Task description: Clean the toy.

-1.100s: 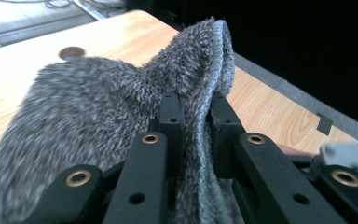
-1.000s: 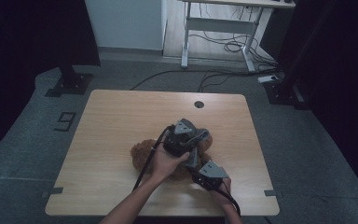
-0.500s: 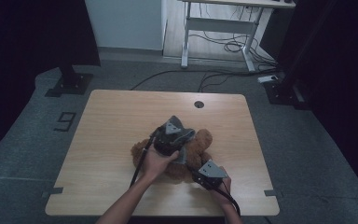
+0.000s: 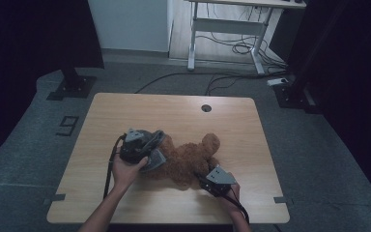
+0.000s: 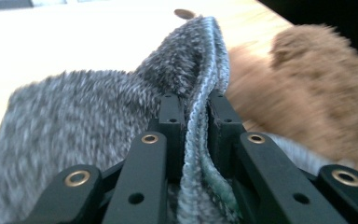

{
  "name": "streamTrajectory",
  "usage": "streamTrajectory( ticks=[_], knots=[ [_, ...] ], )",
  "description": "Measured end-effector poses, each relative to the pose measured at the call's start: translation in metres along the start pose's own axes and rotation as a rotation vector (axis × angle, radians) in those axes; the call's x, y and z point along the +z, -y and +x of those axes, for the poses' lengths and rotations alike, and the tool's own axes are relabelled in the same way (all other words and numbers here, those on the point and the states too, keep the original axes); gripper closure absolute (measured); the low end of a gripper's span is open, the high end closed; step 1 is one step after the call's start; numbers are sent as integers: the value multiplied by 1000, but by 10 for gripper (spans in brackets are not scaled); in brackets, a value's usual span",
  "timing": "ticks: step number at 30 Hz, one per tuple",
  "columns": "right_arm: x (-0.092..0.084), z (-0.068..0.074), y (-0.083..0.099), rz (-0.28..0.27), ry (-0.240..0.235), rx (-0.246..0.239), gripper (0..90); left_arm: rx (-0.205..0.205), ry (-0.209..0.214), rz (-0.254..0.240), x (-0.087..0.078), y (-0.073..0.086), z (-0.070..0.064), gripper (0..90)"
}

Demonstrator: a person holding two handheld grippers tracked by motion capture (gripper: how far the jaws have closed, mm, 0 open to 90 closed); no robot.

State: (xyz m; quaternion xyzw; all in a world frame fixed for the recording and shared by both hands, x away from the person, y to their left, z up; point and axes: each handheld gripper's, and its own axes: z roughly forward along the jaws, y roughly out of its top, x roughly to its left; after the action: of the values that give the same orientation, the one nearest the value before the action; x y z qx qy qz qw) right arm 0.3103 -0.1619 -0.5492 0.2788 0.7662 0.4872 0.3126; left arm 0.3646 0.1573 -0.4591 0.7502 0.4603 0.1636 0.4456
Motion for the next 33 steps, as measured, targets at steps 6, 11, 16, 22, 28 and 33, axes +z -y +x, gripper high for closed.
streamTrajectory(
  ticks=[6,11,16,22,28,33],
  knots=[
    [0,0,0,1,-2,-3,564,-53,-32,18,-6,17,23,779],
    [0,-2,0,4,1,6,564,-76,-58,81,-6,31,40,777],
    [1,-2,0,3,0,9,564,-93,-38,48,-10,31,38,778],
    [1,-2,0,2,1,13,563,15,-13,-3,-14,-6,3,772],
    [2,-3,0,-1,16,4,562,77,11,18,7,-33,-26,770],
    [3,-7,1,3,33,11,562,75,10,59,31,-30,-31,767]
  ],
)
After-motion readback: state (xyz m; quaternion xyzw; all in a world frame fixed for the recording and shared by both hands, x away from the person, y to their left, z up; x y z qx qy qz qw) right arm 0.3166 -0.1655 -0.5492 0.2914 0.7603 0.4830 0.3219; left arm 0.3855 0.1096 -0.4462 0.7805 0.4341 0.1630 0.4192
